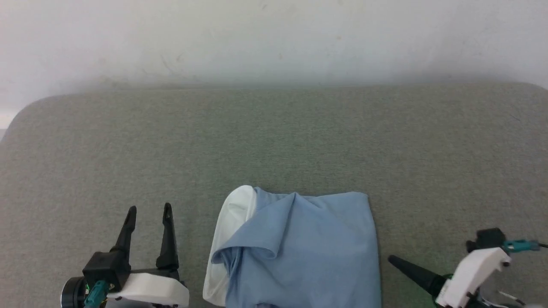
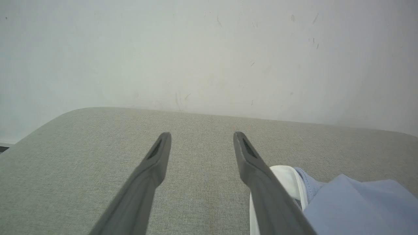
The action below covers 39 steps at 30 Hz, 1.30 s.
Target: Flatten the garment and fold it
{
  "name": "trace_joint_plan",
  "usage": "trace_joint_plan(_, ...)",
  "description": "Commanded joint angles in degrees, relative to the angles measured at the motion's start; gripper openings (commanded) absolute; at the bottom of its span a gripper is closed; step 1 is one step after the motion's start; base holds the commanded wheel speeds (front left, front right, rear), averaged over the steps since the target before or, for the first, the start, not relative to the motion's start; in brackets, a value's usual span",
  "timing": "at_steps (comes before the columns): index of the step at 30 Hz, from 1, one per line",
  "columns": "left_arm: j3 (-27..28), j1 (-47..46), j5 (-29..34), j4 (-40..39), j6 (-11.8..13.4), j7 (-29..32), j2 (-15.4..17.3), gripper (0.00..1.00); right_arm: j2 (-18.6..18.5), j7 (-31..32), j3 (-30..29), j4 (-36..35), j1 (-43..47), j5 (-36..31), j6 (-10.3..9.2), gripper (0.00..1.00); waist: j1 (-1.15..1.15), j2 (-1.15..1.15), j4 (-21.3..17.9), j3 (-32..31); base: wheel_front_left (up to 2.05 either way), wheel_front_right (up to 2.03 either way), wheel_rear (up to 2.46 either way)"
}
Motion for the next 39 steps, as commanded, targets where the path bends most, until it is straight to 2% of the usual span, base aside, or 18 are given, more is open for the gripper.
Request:
trace_joint_plan(1, 0.44, -0.55, 0.56, -0.44, -0.34, -0.27, -0.43, 1.00, 0.31, 0.60, 0.37, 0.84, -1.82, 1.12, -0.03, 1.00, 0.00, 0.00, 1.46, 0.27, 0.00, 0.00, 0.00)
trace_joint_plan(5, 0.97, -0.79, 1.58, -0.70, -1.27, -0.27, -1.48, 1.00, 1.63, 0.71, 2.86, 5.39, -5.35, 3.18, -0.03, 1.00, 0.00, 0.00, 2.93, 0.77, 0.00, 0.00, 0.00)
trace_joint_plan(9, 1.56, -0.82, 2.35, -0.49, -2.12, -0.27, -2.20, 1.00, 2.03, -0.20, 6.25, 10.61, -8.14, 2.35, -0.03, 1.00, 0.00, 0.00, 4.02, 0.81, 0.00, 0.00, 0.00)
trace_joint_plan(10, 1.66, -0.83, 2.54, -0.36, -2.33, -0.27, -2.35, 1.00, 2.04, -0.11, 7.19, 11.62, -8.69, 2.33, -0.03, 0.84, 0.00, 0.00, 4.27, 0.77, 0.00, 0.00, 0.00)
trace_joint_plan(11, 1.77, -0.84, 2.71, -0.24, -2.51, -0.27, -2.52, 1.00, 1.80, -0.21, 8.15, 12.42, -9.13, 2.05, -0.03, 0.32, 0.00, 0.00, 4.48, 0.72, 0.00, 0.00, 0.00)
trace_joint_plan(12, 1.94, -0.85, 2.81, -0.13, -2.64, -0.27, -2.71, 1.00, 1.25, -0.75, 9.31, 12.60, -9.56, 1.42, -0.03, 0.09, 0.00, 0.00, 4.70, 0.66, 0.00, 0.00, 0.00)
trace_joint_plan(13, 2.13, -0.81, 2.77, 0.04, -2.77, -0.27, -2.93, 1.00, 0.59, -1.87, 10.36, 12.43, -9.89, 0.70, -0.03, 0.00, 0.00, 0.00, 4.86, 0.58, 0.00, 0.00, 0.00)
trace_joint_plan(15, 2.49, -0.73, 2.93, 0.18, -3.05, -0.27, -3.22, 1.00, -1.09, -4.28, 12.71, 11.11, -10.47, -0.83, -0.03, 0.00, 0.00, 0.00, 4.98, 0.41, 0.00, 0.00, 0.00)
trace_joint_plan(18, 3.01, -0.36, 3.34, 0.18, -3.29, -0.27, -3.59, 1.00, -5.59, -9.02, 17.65, 6.93, -11.33, -5.75, -0.03, 0.00, 0.00, 0.00, 4.69, -0.11, 0.00, 0.00, 0.00)
trace_joint_plan(25, 3.78, 0.44, 4.05, 0.10, -4.29, -0.27, -4.14, 1.00, -19.34, -18.28, 28.63, -5.15, -14.95, -24.86, -0.03, 0.00, 0.00, 0.00, 1.23, -0.98, 0.00, 0.00, 0.00)
trace_joint_plan(30, 4.31, 0.61, 4.47, -0.29, -5.04, -0.27, -4.35, 1.00, -26.16, -16.73, 32.71, -14.52, -16.90, -30.84, -0.03, 0.00, 0.00, 0.00, -3.39, -0.99, 0.00, 0.00, 0.00)
trace_joint_plan(32, 4.21, 0.49, 4.58, -0.43, -5.25, -0.27, -4.42, 1.00, -27.50, -15.87, 32.89, -15.98, -17.01, -31.25, -0.03, 0.00, 0.00, 0.00, -4.15, -0.90, 0.00, 0.00, 0.00)
trace_joint_plan(35, 4.25, 0.09, 4.80, -1.26, -5.55, -0.27, -4.67, 1.00, -31.03, -13.45, 33.07, -19.31, -17.54, -31.60, -0.03, 0.00, 0.00, 0.00, -7.67, 0.02, 0.00, 0.00, 0.00)
trace_joint_plan(39, 3.96, -1.15, 5.45, -2.89, -5.75, -0.27, -4.95, 1.00, -34.84, -11.90, 31.73, -19.88, -18.06, -30.64, -0.03, 0.00, 0.00, 0.00, -12.34, 2.86, 0.00, 0.00, 0.00)
